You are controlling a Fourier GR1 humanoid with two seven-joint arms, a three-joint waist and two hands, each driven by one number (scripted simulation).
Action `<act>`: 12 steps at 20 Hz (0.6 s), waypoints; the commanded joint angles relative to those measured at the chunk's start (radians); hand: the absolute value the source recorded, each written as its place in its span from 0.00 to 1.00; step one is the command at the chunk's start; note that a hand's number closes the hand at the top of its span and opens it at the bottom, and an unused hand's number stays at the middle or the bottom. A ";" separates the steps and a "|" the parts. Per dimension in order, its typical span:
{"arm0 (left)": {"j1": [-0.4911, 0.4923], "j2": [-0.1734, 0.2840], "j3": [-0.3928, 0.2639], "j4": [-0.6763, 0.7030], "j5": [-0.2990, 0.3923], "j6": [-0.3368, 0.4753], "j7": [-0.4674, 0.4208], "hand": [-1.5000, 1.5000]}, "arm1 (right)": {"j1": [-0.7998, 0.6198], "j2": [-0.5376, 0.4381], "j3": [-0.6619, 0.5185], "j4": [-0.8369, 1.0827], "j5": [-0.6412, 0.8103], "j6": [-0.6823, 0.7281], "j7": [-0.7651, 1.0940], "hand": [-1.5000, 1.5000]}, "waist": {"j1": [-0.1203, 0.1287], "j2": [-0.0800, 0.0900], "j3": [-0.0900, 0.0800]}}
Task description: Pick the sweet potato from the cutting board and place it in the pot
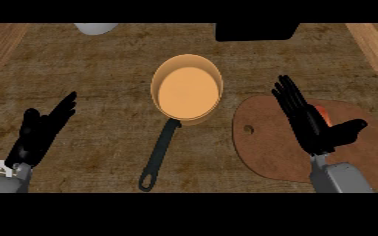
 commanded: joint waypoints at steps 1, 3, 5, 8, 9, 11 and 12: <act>-0.010 -0.026 0.006 -0.087 -0.016 0.033 0.047 0.50 | -0.030 0.011 -0.016 0.006 -0.017 0.042 0.002 0.00 | 0.021 0.002 -0.028; -0.034 -0.098 0.038 -0.118 0.023 0.090 0.006 0.50 | -0.050 -0.064 -0.061 -0.033 -0.132 0.171 0.070 0.00 | 0.020 0.000 -0.028; -0.086 -0.174 0.057 -0.144 0.043 0.153 -0.013 0.50 | -0.126 -0.098 -0.081 -0.060 -0.210 0.238 0.148 0.00 | 0.021 -0.001 -0.029; -0.074 -0.199 0.047 -0.147 0.075 0.139 -0.008 0.50 | -0.132 -0.387 -0.044 -0.046 0.255 0.114 0.038 1.00 | -0.009 -0.016 -0.044; -0.064 -0.236 0.041 -0.160 0.077 0.165 -0.020 0.50 | -0.103 -0.298 -0.157 -0.019 0.193 -0.023 -0.032 0.00 | -0.016 -0.005 -0.031; -0.070 -0.253 0.048 -0.191 0.083 0.193 0.005 0.50 | -0.033 -0.294 -0.179 -0.070 0.223 -0.019 -0.202 0.00 | -0.015 -0.005 -0.027; -0.030 -0.234 0.041 -0.236 0.089 0.184 0.028 0.50 | 0.047 -0.336 -0.210 -0.103 0.207 0.033 -0.285 0.00 | -0.019 -0.011 -0.026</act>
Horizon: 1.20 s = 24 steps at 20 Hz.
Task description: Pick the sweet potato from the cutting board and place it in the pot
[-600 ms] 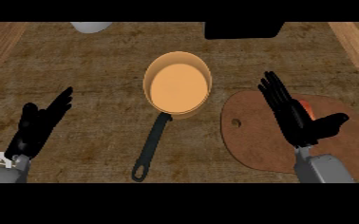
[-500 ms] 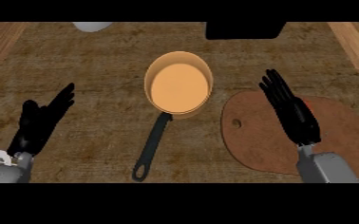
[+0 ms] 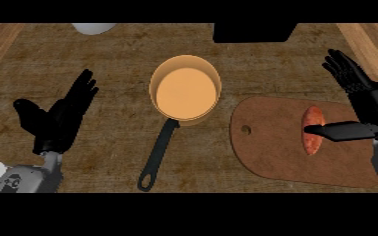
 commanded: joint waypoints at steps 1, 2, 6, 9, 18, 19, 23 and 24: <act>0.005 -0.050 -0.014 -0.077 -0.001 0.062 0.038 0.50 | 0.117 -0.062 -0.077 -0.066 0.094 -0.029 -0.252 0.00 | -0.010 0.002 0.004; -0.012 -0.054 -0.004 -0.056 -0.003 0.051 0.020 0.50 | 0.135 -0.098 -0.098 -0.091 0.080 0.009 -0.251 0.00 | -0.005 0.007 0.003; -0.048 -0.066 -0.017 -0.074 -0.046 0.105 0.070 0.50 | 0.275 -0.258 -0.178 -0.166 0.119 0.061 -0.217 0.00 | -0.020 0.006 0.002; -0.018 -0.051 0.004 -0.091 -0.022 0.080 0.080 0.50 | 0.289 -0.392 -0.247 -0.217 0.112 0.123 -0.107 0.00 | -0.008 0.006 0.000; 0.015 -0.089 -0.057 -0.169 -0.092 0.112 0.095 0.50 | 0.270 -0.616 -0.286 -0.285 0.100 0.344 0.158 0.00 | 0.023 0.012 0.001; 0.037 -0.055 -0.004 -0.164 -0.044 0.061 0.087 0.50 | 0.306 -0.604 -0.298 -0.346 0.088 0.346 0.207 0.00 | 0.015 0.010 0.000; -0.033 -0.109 -0.028 -0.123 -0.075 0.089 0.128 0.50 | 0.241 -0.592 -0.235 -0.336 0.082 0.381 0.348 0.00 | 0.026 0.016 0.001; -0.034 -0.096 0.006 -0.088 -0.063 0.054 0.085 0.50 | 0.236 -0.611 -0.267 -0.375 0.036 0.408 0.412 0.00 | 0.020 0.014 0.001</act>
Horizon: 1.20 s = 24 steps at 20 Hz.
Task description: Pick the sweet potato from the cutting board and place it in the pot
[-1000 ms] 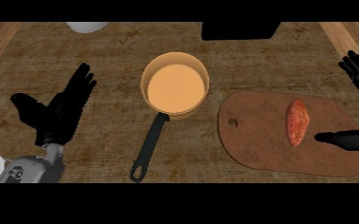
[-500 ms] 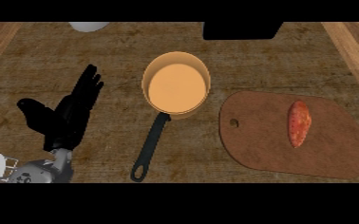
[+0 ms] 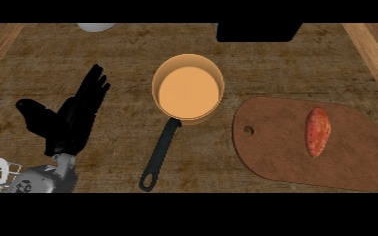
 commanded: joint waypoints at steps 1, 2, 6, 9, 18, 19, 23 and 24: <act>0.090 0.013 0.003 -0.054 -0.006 -0.034 -0.031 0.50 | -0.037 0.022 0.051 -0.080 -0.031 0.007 0.207 0.00 | 0.015 0.000 0.000; 0.021 -0.034 -0.007 0.002 -0.041 -0.014 -0.046 0.50 | -0.034 0.044 0.039 -0.016 0.009 0.054 0.135 0.00 | 0.007 0.002 0.001; 0.078 0.004 0.015 -0.075 -0.019 -0.057 0.005 0.50 | -0.103 0.061 0.084 -0.022 0.020 0.081 0.264 0.00 | 0.015 0.001 0.001; 0.041 -0.043 -0.007 -0.070 -0.069 0.004 0.044 0.50 | -0.017 0.141 0.136 -0.005 0.173 0.065 0.171 0.00 | 0.004 0.000 0.002; 0.005 -0.051 0.091 0.024 -0.044 -0.095 0.003 0.50 | -0.069 0.283 0.213 -0.064 0.346 0.079 0.310 0.00 | 0.003 0.001 0.001; 0.011 -0.072 0.061 -0.046 -0.083 -0.064 0.053 0.50 | -0.112 0.270 0.133 -0.036 0.297 0.136 0.329 0.00 | 0.005 0.001 0.001; 0.043 -0.076 0.081 -0.047 -0.081 -0.097 0.030 0.50 | -0.056 0.376 0.147 -0.106 0.370 0.078 0.335 0.00 | 0.002 0.000 0.001; 0.005 -0.098 0.094 0.052 -0.092 -0.112 -0.021 0.50 | -0.054 0.380 0.123 -0.115 0.361 0.109 0.329 0.00 | -0.001 0.001 0.001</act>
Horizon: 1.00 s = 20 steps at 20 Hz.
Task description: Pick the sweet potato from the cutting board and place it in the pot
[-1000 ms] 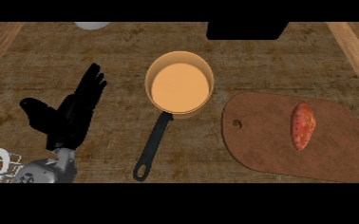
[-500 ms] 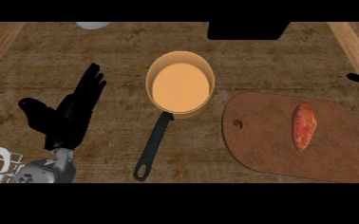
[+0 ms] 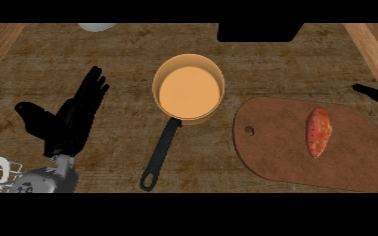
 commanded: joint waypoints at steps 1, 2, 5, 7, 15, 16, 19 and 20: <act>-0.038 -0.043 -0.002 0.014 -0.034 0.021 0.027 0.50 | -0.002 0.096 0.012 -0.106 0.007 0.009 0.112 0.00 | -0.002 0.000 0.000; -0.028 -0.029 -0.005 -0.016 -0.049 0.006 0.031 0.50 | -0.014 0.128 0.023 -0.071 0.060 -0.017 0.073 0.00 | 0.001 0.000 0.000; -0.060 -0.027 0.056 0.067 -0.024 -0.047 0.006 0.50 | -0.044 0.154 0.018 -0.023 0.100 0.033 0.071 0.00 | 0.001 0.001 0.000; 0.001 -0.042 0.053 0.075 -0.009 -0.081 -0.056 0.50 | -0.028 0.187 0.000 -0.057 0.100 0.024 0.131 0.00 | 0.000 0.000 0.000; -0.034 -0.038 0.078 -0.028 -0.036 -0.066 0.070 0.50 | -0.116 0.231 0.052 0.108 0.265 0.055 0.111 0.00 | 0.006 0.001 0.000; -0.050 -0.054 0.060 -0.029 -0.073 -0.035 0.097 0.50 | -0.055 0.260 0.054 0.034 0.292 0.029 0.124 0.00 | 0.001 0.000 0.000; 0.016 -0.104 0.012 -0.047 -0.105 -0.031 0.041 0.50 | -0.200 0.254 0.061 0.190 0.316 0.084 0.109 0.00 | 0.009 0.001 0.000; 0.017 -0.066 0.053 -0.080 -0.083 -0.050 0.087 0.50 | -0.112 0.303 0.106 0.143 0.371 0.027 0.077 0.00 | 0.006 0.000 0.000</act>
